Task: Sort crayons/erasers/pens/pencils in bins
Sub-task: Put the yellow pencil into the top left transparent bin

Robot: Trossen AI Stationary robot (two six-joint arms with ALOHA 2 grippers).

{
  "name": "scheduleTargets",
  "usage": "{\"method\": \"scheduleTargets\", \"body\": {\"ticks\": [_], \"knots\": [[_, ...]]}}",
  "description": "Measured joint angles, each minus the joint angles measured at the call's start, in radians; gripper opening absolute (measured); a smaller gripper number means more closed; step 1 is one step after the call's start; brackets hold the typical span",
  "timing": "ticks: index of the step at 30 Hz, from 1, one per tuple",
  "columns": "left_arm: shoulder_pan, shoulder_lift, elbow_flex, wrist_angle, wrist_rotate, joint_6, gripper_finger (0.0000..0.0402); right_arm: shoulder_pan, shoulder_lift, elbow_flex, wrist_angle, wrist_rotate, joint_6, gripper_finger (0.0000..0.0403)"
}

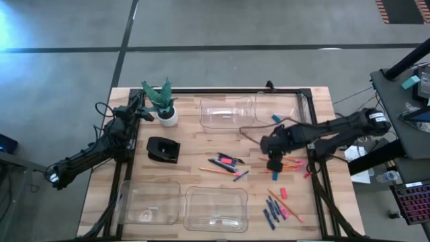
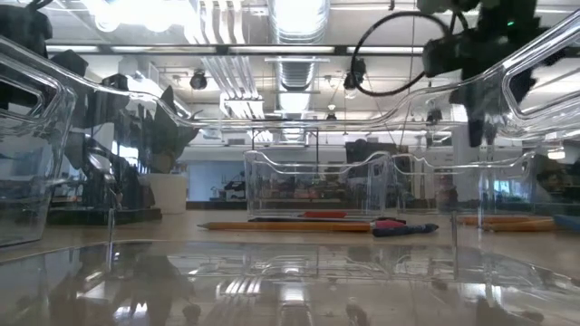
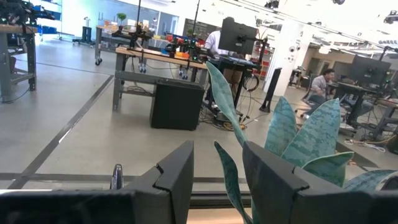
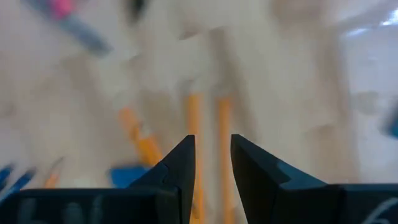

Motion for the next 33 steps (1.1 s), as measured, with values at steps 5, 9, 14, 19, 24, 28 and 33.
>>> {"method": "scheduleTargets", "body": {"ticks": [5, 9, 14, 19, 24, 28, 33], "knots": [[0.000, -0.001, 0.000, 0.000, 0.000, 0.000, 0.0125, 0.100, 0.000, -0.032, -0.002, -0.008, 0.054, 0.0086], [0.000, -0.001, 0.000, 0.000, 0.000, 0.000, 0.0125, 0.129, 0.000, -0.099, -0.004, -0.007, 0.151, 0.0078], [0.000, -0.001, 0.000, 0.000, 0.000, 0.000, 0.0125, 0.133, 0.000, -0.194, -0.004, -0.015, 0.194, 0.0072], [0.000, -0.001, 0.000, 0.000, 0.000, 0.000, 0.0125, 0.134, 0.000, -0.232, 0.013, -0.042, 0.176, 0.0074], [0.000, -0.001, 0.000, 0.000, 0.000, 0.000, 0.0125, 0.153, 0.000, -0.272, 0.053, -0.094, 0.183, 0.0075], [0.000, -0.001, 0.000, 0.000, 0.000, 0.000, 0.0125, 0.178, 0.000, -0.300, 0.096, -0.102, 0.210, 0.0087], [0.000, -0.001, 0.000, 0.000, 0.000, 0.000, 0.0125, 0.197, 0.000, -0.299, 0.097, -0.102, 0.227, 0.0115]]}}
